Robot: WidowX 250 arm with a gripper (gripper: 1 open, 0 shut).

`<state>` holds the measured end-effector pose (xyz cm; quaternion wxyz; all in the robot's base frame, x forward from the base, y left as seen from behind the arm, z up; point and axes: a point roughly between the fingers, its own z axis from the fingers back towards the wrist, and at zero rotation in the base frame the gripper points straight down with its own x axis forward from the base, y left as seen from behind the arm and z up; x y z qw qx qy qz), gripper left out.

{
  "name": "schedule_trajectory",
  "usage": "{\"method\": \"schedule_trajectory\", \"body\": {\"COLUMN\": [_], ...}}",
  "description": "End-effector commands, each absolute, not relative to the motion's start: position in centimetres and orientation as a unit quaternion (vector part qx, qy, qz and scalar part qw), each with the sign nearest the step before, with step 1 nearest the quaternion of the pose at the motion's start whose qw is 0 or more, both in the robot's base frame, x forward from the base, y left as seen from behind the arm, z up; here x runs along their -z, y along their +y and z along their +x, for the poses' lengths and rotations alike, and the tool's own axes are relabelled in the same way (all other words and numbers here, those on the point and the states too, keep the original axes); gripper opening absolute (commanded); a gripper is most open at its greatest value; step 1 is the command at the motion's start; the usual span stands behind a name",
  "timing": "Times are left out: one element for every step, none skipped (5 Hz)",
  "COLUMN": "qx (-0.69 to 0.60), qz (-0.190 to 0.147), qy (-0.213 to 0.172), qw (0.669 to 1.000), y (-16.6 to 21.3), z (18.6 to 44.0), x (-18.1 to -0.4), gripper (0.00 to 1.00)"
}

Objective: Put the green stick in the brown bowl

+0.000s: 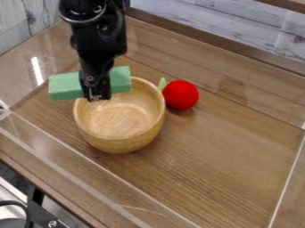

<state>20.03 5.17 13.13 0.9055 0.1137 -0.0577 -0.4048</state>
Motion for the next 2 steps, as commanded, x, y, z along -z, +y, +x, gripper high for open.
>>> {"method": "schedule_trajectory", "body": {"qx": [0.389, 0.373], "qz": [0.120, 0.120], "qy": [-0.064, -0.062], "qw": [0.911, 0.918], "y": [4.76, 4.36], "z": [20.43, 20.49], "x": [-13.62, -13.55], "gripper": [0.00, 0.00]}}
